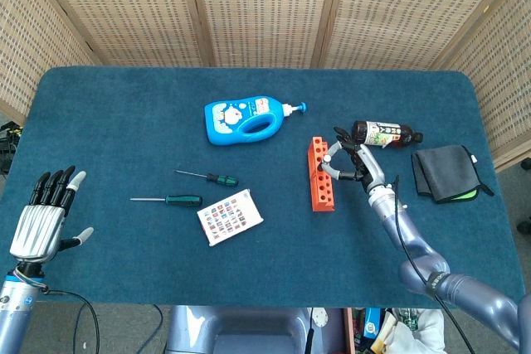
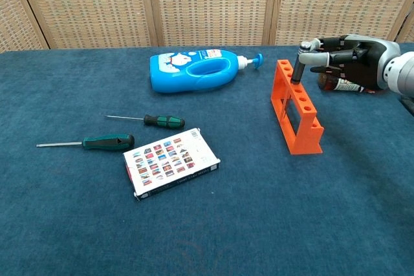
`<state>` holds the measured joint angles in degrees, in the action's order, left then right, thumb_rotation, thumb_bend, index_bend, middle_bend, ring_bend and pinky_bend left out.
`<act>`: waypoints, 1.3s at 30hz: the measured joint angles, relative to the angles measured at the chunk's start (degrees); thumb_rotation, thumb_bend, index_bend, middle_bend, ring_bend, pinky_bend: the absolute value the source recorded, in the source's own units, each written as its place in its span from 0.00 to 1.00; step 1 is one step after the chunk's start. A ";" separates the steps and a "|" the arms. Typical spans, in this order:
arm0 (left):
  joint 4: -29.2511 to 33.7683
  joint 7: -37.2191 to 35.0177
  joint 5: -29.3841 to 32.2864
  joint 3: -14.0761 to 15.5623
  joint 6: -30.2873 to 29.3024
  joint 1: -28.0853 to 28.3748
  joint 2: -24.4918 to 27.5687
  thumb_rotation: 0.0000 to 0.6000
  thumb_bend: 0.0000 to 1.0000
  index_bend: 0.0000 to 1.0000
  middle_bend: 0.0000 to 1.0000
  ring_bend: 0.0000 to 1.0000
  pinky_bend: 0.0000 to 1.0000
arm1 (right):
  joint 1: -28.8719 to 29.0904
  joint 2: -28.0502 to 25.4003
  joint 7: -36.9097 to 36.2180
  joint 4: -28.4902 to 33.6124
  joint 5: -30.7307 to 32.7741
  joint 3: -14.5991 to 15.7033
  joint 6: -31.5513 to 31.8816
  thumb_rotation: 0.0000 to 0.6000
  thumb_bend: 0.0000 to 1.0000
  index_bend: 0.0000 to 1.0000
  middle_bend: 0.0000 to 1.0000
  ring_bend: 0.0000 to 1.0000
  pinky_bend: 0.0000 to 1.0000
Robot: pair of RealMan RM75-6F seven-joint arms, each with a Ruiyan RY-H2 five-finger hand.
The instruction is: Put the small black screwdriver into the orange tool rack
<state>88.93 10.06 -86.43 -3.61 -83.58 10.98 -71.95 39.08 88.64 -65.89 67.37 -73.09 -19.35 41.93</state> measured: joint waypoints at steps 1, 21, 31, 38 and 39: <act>-0.01 -0.04 0.03 -0.02 0.00 0.00 0.01 1.00 0.00 0.00 0.00 0.00 0.00 | 0.03 0.05 0.04 -0.03 0.01 0.02 -0.04 1.00 0.28 0.66 0.02 0.00 0.00; -0.08 -0.65 -0.05 -0.07 -0.20 -0.08 0.17 1.00 0.00 0.00 0.00 0.00 0.00 | 0.18 -1.28 -2.40 0.92 -4.29 1.34 1.15 1.00 0.18 0.21 0.00 0.00 0.00; -0.06 -1.86 -0.15 -0.02 -0.21 -0.15 0.53 1.00 0.00 0.00 0.00 0.00 0.00 | -1.07 -3.73 -1.93 1.93 -5.73 2.97 3.53 1.00 0.17 0.16 0.00 0.00 0.00; -0.49 -2.95 0.27 -0.06 0.29 -0.10 0.76 1.00 0.00 0.00 0.00 0.00 0.00 | -4.93 -7.48 8.12 4.15 -5.70 4.53 9.40 1.00 0.17 0.16 0.00 0.00 0.00; -0.49 -3.07 0.32 -0.05 0.36 -0.10 0.79 1.00 0.00 0.00 0.00 0.00 0.00 | -5.58 -8.02 9.84 4.49 -5.66 4.82 10.32 1.00 0.17 0.16 0.00 0.00 0.00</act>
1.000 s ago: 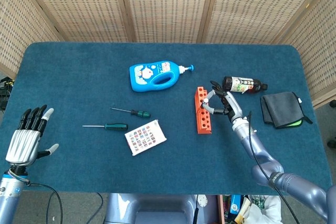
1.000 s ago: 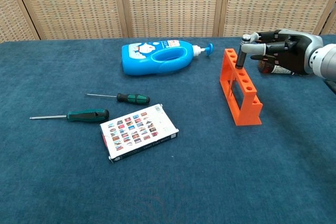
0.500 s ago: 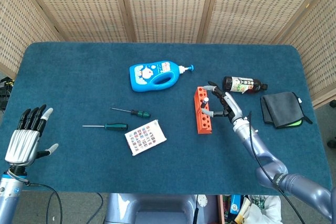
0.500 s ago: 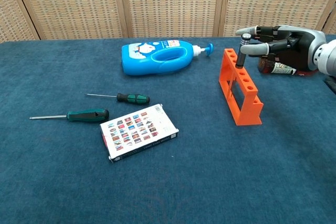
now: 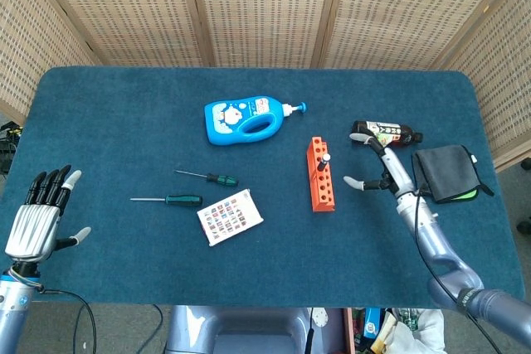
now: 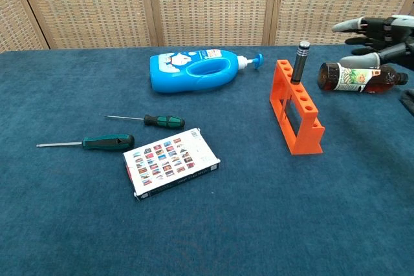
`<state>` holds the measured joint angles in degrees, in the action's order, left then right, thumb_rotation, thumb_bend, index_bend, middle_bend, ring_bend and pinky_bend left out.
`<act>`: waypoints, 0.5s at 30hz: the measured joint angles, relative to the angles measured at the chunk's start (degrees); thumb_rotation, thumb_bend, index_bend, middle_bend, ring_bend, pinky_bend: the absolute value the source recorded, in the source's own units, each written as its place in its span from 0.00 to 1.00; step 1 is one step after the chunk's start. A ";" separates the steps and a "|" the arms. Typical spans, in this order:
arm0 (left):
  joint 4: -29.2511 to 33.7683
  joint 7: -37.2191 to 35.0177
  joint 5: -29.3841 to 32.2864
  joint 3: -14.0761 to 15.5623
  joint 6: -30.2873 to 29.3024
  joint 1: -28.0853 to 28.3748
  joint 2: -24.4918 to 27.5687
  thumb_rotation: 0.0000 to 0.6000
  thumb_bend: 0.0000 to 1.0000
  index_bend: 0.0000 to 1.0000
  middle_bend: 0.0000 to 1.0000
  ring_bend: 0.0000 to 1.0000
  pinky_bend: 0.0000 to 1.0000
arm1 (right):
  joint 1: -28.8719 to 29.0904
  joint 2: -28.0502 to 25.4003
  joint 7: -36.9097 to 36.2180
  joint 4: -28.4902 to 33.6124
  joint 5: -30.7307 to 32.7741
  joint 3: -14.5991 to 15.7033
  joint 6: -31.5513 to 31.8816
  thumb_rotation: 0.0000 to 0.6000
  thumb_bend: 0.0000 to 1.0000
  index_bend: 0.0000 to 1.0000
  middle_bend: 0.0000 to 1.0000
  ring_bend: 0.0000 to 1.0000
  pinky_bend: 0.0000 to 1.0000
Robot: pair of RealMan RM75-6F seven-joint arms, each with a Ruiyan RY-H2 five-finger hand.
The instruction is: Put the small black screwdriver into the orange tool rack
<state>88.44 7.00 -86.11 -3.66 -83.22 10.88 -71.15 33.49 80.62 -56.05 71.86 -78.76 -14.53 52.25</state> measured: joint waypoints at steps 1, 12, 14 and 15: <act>0.02 -0.11 0.07 0.03 0.14 0.00 0.04 1.00 0.00 0.00 0.00 0.00 0.00 | -0.95 -0.73 2.34 0.44 0.03 0.44 1.31 1.00 0.17 0.16 0.00 0.00 0.00; 0.57 0.72 0.04 0.38 0.20 -0.18 0.38 1.00 0.00 0.00 0.00 0.00 0.00 | -9.43 -5.83 26.74 2.71 -2.17 5.45 14.79 1.00 0.17 0.09 0.00 0.00 0.00; 0.79 1.27 0.31 0.53 0.39 -0.31 0.59 1.00 0.00 0.00 0.00 0.00 0.00 | -11.28 -6.85 31.94 3.60 -2.83 6.37 17.95 1.00 0.17 0.08 0.00 0.00 0.00; 0.87 1.52 0.46 0.58 0.45 -0.38 0.68 1.00 0.00 0.00 0.00 0.00 0.00 | -12.10 -7.30 34.13 4.06 -3.12 6.75 19.30 1.00 0.17 0.07 0.00 0.00 0.00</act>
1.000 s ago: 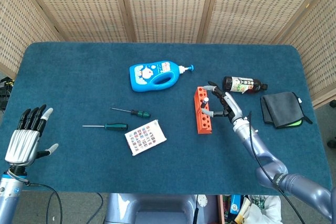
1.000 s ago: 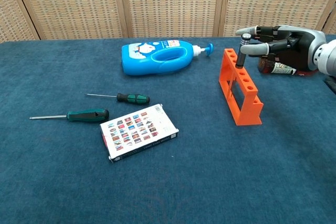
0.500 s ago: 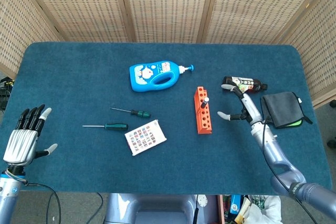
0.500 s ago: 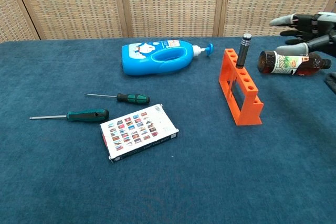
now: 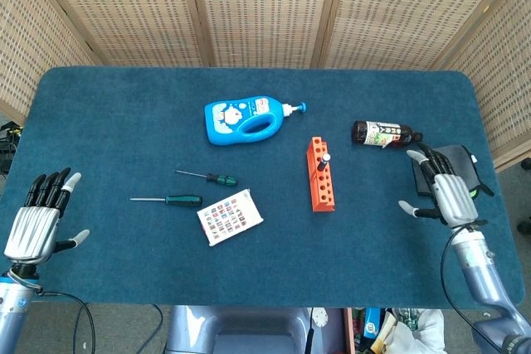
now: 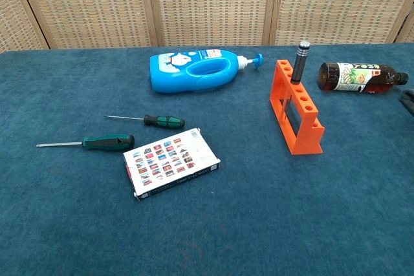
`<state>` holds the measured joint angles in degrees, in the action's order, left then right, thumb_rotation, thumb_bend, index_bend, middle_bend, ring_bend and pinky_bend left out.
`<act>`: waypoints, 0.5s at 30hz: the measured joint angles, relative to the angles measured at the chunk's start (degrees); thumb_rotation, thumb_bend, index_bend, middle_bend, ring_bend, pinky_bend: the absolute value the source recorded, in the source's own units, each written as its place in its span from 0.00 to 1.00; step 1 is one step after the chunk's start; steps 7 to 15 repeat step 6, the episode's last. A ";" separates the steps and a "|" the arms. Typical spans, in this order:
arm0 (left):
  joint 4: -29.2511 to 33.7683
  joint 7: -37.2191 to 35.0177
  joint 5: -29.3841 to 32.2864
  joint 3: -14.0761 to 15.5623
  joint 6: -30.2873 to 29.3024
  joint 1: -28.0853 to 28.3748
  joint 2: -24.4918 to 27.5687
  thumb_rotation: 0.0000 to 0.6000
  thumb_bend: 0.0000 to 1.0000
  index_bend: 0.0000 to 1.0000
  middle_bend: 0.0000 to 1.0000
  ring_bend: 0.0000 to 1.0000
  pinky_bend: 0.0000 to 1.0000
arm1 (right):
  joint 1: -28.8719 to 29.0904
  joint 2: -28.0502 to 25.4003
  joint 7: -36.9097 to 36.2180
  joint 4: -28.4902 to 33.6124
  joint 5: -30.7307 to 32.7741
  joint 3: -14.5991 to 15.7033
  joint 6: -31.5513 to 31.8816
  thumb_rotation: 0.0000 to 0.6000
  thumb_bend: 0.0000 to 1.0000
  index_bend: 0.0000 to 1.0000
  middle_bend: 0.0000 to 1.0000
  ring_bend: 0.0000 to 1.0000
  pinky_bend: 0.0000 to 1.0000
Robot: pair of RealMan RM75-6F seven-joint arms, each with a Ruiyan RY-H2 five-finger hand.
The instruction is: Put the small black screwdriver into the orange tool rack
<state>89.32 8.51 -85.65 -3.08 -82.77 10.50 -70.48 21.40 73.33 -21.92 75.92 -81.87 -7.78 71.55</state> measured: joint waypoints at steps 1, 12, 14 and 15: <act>0.10 0.30 0.20 0.07 0.01 -0.15 0.10 1.00 0.00 0.00 0.00 0.00 0.00 | -1.11 -0.61 2.84 0.69 -0.38 0.51 1.80 1.00 0.17 0.07 0.00 0.00 0.00; 0.14 0.39 0.33 0.37 -0.42 -0.75 0.40 1.00 0.00 0.00 0.00 0.00 0.00 | -6.15 -2.94 11.83 3.75 -2.03 2.61 9.43 1.00 0.17 0.06 0.00 0.00 0.00; 0.14 0.39 0.33 0.37 -0.42 -0.75 0.40 1.00 0.00 0.00 0.00 0.00 0.00 | -6.15 -2.94 11.83 3.75 -2.03 2.61 9.43 1.00 0.17 0.06 0.00 0.00 0.00; 0.14 0.39 0.33 0.37 -0.42 -0.75 0.40 1.00 0.00 0.00 0.00 0.00 0.00 | -6.15 -2.94 11.83 3.75 -2.03 2.61 9.43 1.00 0.17 0.06 0.00 0.00 0.00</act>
